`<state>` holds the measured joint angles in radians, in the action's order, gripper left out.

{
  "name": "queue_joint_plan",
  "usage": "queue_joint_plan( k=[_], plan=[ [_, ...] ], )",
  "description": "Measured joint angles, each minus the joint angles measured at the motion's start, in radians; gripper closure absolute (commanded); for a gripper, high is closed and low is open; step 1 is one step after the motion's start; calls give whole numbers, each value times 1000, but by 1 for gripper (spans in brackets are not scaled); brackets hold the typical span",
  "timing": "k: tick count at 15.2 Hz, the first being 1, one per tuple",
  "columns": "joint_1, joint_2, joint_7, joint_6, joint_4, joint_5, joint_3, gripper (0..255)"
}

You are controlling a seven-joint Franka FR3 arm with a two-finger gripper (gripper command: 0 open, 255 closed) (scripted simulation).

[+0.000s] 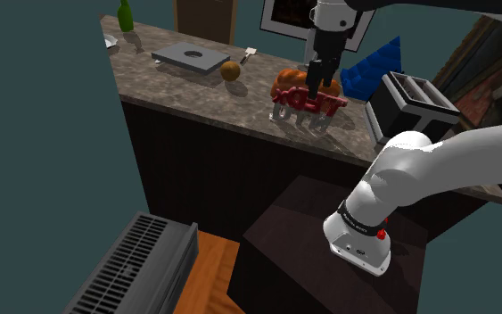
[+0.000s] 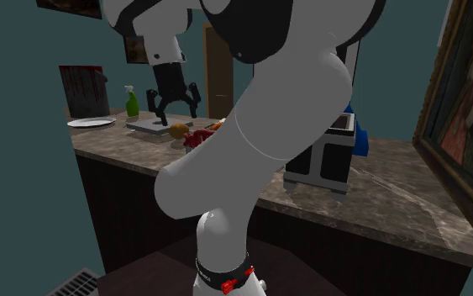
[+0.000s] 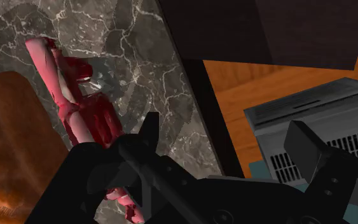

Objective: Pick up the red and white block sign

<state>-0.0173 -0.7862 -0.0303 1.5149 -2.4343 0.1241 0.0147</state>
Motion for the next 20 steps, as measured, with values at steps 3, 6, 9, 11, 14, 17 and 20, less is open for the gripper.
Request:
queue_joint_plan(
  k=[3, 6, 9, 11, 14, 17, 20],
  plan=[
    [0, 0, -57, 36, -17, 21, 40, 0],
    [5, 26, -190, 115, -25, 62, 129, 0],
    [15, 66, -336, 199, -24, 94, 226, 0],
    [26, 104, -432, 266, -25, 107, 292, 0],
    [56, 189, -585, 350, 16, 105, 394, 0],
    [65, 213, -637, 393, 10, 105, 428, 0],
    [66, 228, -644, 437, -18, 108, 441, 0]
  ],
)
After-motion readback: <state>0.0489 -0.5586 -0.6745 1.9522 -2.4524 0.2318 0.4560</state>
